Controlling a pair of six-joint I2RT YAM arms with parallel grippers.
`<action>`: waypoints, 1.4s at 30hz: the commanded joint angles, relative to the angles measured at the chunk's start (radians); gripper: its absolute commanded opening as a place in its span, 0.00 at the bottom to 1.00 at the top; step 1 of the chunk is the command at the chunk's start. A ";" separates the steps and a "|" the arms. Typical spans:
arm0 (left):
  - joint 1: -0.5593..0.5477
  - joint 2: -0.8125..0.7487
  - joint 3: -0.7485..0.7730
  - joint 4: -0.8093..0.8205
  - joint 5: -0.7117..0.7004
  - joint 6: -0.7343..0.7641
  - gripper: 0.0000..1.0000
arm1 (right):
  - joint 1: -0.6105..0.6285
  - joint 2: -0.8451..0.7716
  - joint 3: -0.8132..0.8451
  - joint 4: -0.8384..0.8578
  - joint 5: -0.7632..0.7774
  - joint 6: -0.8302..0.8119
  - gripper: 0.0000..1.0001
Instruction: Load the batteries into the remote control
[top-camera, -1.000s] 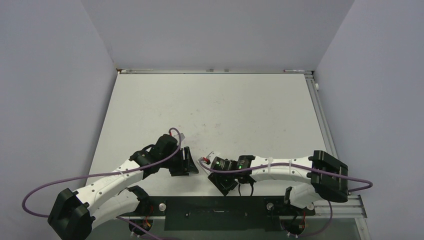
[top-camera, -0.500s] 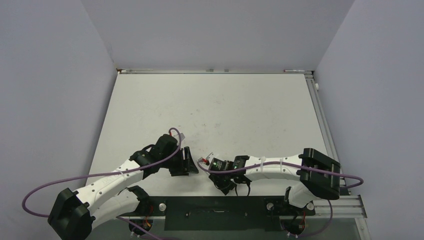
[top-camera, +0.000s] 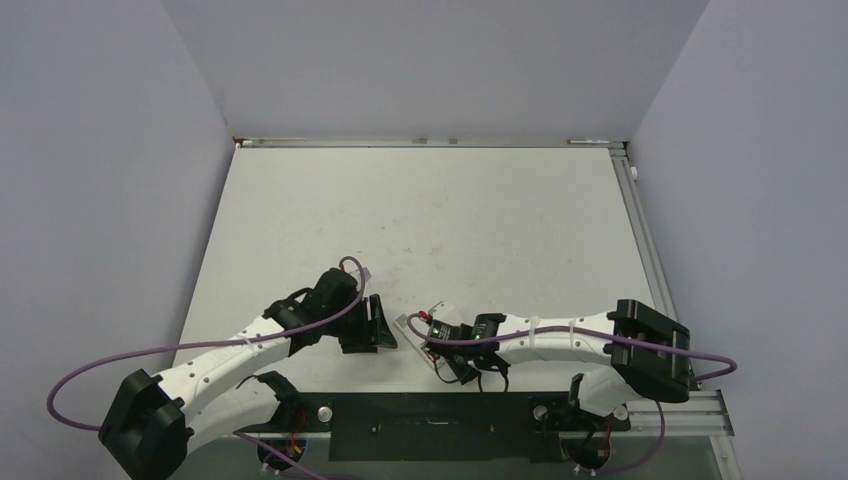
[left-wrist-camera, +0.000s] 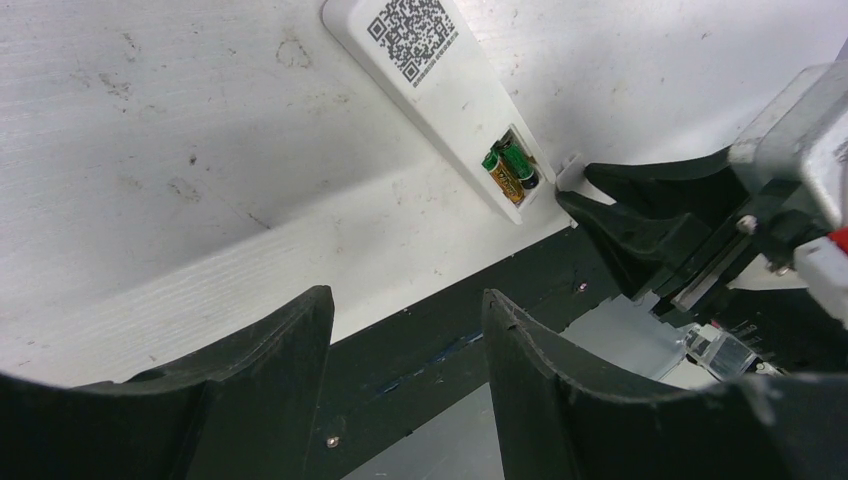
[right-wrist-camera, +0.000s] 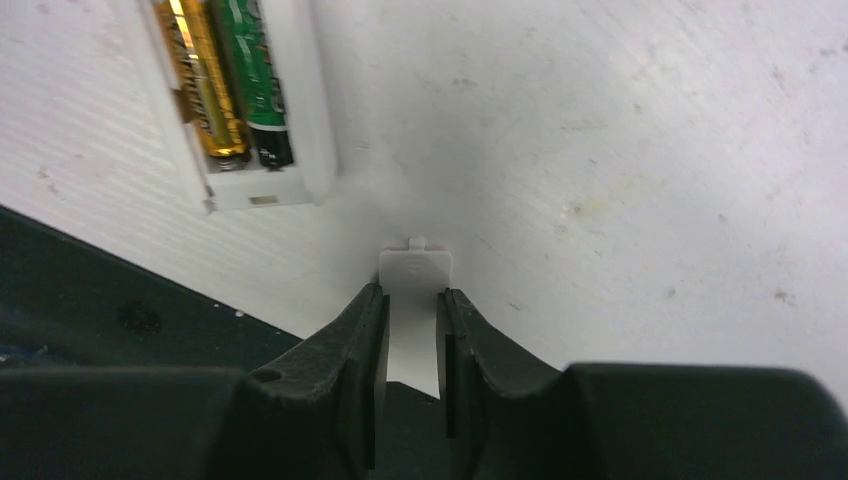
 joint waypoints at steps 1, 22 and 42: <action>-0.002 0.010 0.021 0.039 0.006 0.009 0.53 | 0.008 -0.041 -0.019 -0.066 0.107 0.092 0.11; -0.002 0.017 0.027 0.035 0.004 0.023 0.53 | -0.012 -0.114 0.131 -0.103 0.124 0.091 0.09; 0.029 -0.011 0.015 0.012 0.007 0.056 0.53 | -0.079 -0.078 0.190 -0.129 0.141 0.114 0.28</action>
